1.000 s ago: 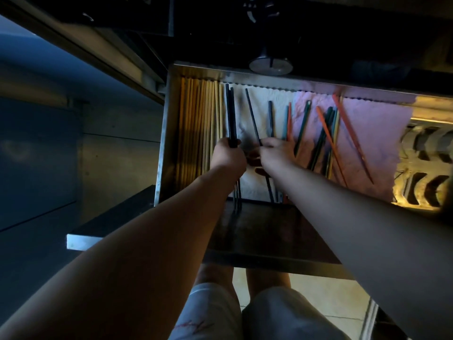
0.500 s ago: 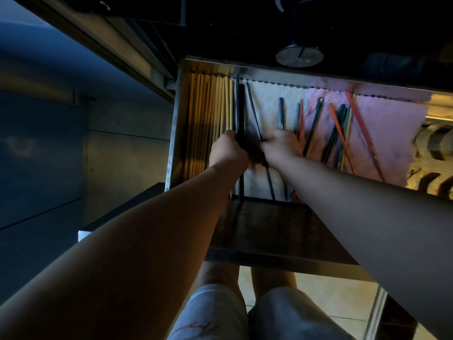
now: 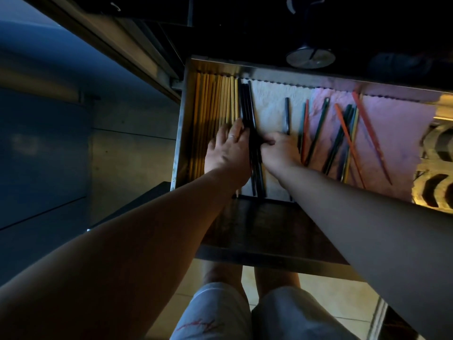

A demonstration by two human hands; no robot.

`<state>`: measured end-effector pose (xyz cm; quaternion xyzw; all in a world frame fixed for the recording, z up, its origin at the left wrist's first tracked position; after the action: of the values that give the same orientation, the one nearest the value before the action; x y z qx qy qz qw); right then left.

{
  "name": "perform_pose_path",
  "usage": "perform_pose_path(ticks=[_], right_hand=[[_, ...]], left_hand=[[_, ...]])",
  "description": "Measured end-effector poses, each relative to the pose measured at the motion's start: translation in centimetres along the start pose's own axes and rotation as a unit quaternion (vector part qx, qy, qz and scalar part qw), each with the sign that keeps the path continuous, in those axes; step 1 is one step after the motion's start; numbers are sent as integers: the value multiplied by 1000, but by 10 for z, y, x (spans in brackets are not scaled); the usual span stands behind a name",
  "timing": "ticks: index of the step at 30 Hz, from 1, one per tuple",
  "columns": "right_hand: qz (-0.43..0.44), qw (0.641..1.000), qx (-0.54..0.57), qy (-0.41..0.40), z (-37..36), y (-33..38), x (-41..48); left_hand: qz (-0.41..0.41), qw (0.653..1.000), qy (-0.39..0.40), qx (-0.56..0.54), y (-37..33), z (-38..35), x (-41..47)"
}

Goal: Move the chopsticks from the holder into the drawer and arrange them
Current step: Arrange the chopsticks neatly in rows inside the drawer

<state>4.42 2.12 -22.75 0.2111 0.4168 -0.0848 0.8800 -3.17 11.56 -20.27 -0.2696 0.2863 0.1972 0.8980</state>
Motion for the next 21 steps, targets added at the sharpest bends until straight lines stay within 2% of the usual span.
perform_pose_path(ticks=[5, 11, 15, 21], right_hand=[[-12, 1000, 17, -8, -3, 4, 3], [-5, 999, 45, 24, 1, 0, 4], [-2, 999, 36, -13, 21, -12, 11], [15, 994, 30, -104, 75, -45, 21]], left_hand=[[-9, 997, 47, 59, 9, -14, 1], [-19, 995, 74, 63, 6, -18, -1], [-17, 996, 50, 67, -4, -14, -2], [-57, 997, 21, 39, -45, -16, 3]])
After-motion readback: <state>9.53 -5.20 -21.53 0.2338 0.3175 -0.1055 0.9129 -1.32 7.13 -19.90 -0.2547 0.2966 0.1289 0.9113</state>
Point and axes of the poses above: each hand's wrist, its own x-axis towards the middle knuckle, its own z-axis out of the back of the hand, y = z × x, the point moved 4 cm from there along x, towards the middle knuckle, and after that the axes turned 9 degrees about -z, right-handed, at the moved point
